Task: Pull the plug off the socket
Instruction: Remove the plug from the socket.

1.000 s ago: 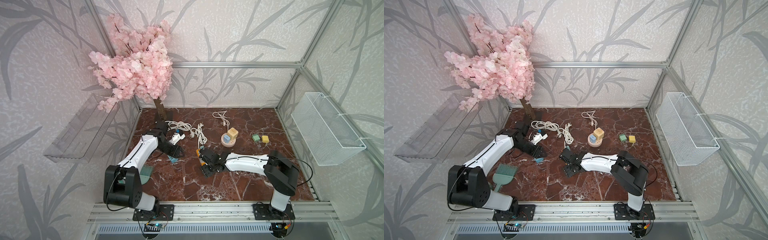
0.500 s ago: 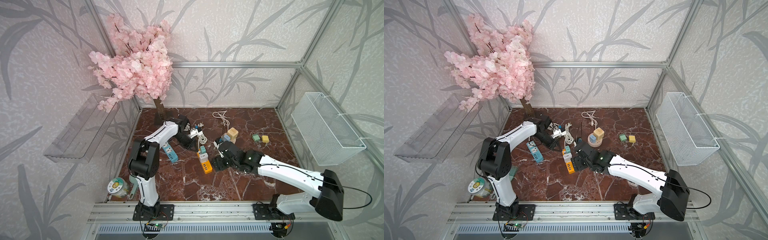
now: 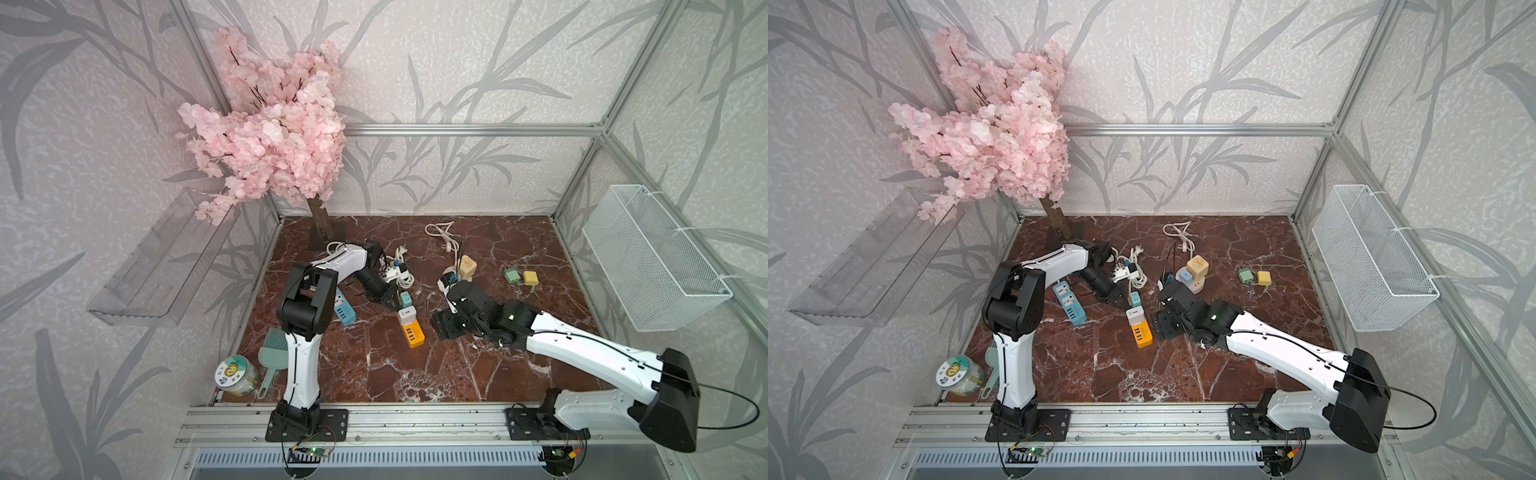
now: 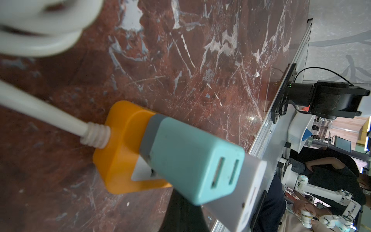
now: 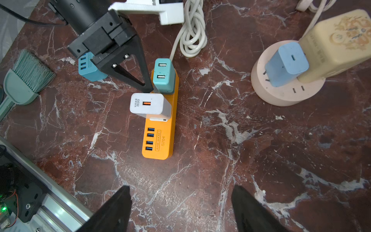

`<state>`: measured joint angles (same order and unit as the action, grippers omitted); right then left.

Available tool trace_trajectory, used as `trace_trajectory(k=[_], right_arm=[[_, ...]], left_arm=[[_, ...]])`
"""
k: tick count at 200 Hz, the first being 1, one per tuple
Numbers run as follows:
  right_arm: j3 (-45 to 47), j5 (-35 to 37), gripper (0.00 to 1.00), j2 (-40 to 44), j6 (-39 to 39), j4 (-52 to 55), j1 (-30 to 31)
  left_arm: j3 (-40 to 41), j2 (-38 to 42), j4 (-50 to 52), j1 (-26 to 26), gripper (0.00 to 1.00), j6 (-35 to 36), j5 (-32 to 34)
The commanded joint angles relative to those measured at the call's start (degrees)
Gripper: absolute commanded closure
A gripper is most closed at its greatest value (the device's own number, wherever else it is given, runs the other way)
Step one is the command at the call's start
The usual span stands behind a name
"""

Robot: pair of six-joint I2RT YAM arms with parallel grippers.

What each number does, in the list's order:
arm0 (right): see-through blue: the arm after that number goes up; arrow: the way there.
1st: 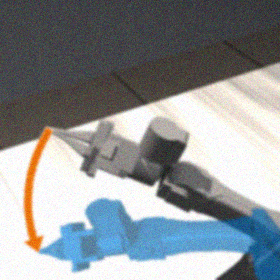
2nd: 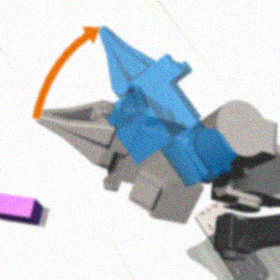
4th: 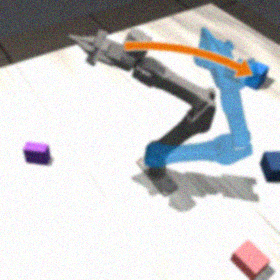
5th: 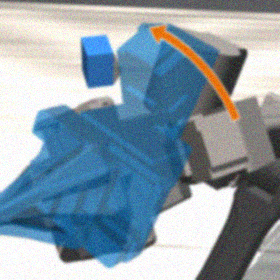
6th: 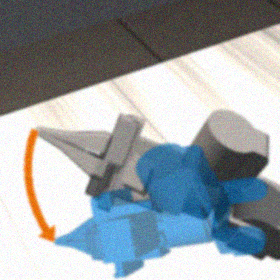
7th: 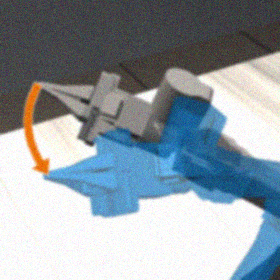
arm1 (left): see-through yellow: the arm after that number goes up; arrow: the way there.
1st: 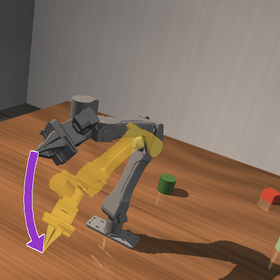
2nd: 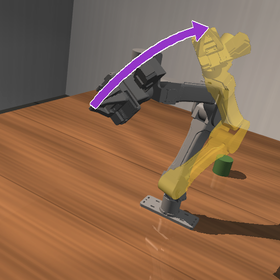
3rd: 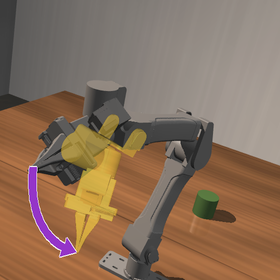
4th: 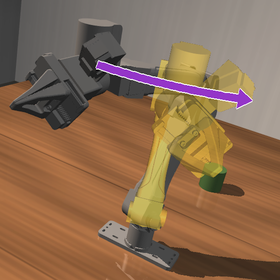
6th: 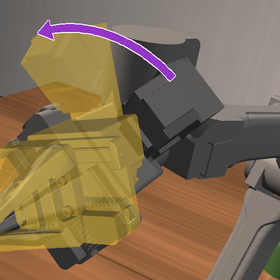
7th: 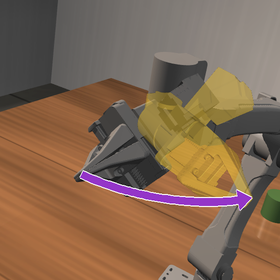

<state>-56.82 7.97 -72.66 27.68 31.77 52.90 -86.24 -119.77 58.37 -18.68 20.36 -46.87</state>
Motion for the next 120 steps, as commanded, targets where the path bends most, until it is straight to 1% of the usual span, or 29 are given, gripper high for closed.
trace_trajectory(k=[1, 21, 46, 61, 71, 93, 120], right_arm=[[0.3, -0.2, 0.18, 1.4, 0.5, 0.7, -0.1], [0.0, -1.3, 0.18, 1.4, 0.5, 0.3, -0.1], [-1.4, -2.6, 0.18, 0.8, 1.0, 0.2, 0.0], [-3.4, -1.7, 0.18, -0.5, 1.1, 1.3, 0.7], [-5.5, -0.5, 0.18, -2.0, 1.2, 2.7, 1.4], [-11.4, -0.3, 0.18, -8.2, -0.7, 6.9, 2.3], [-16.1, -0.9, 0.18, -14.2, -3.2, 7.4, 3.5]], left_arm=[[-0.9, -0.2, -2.2, 0.4, 1.0, -1.1, -0.5], [-0.9, -0.7, -3.9, 0.9, 1.0, -2.5, 0.5], [-1.1, -1.9, -4.0, 0.9, 1.0, -2.6, 1.5], [-0.5, -2.2, -4.8, 0.9, 1.0, -3.2, 2.1], [-0.1, -2.3, -5.1, 1.0, 1.0, -3.3, 2.3], [0.6, -2.3, -5.5, 1.1, 1.0, -3.3, 2.8], [1.3, -2.6, -5.7, 1.4, 1.0, -3.3, 3.1]])
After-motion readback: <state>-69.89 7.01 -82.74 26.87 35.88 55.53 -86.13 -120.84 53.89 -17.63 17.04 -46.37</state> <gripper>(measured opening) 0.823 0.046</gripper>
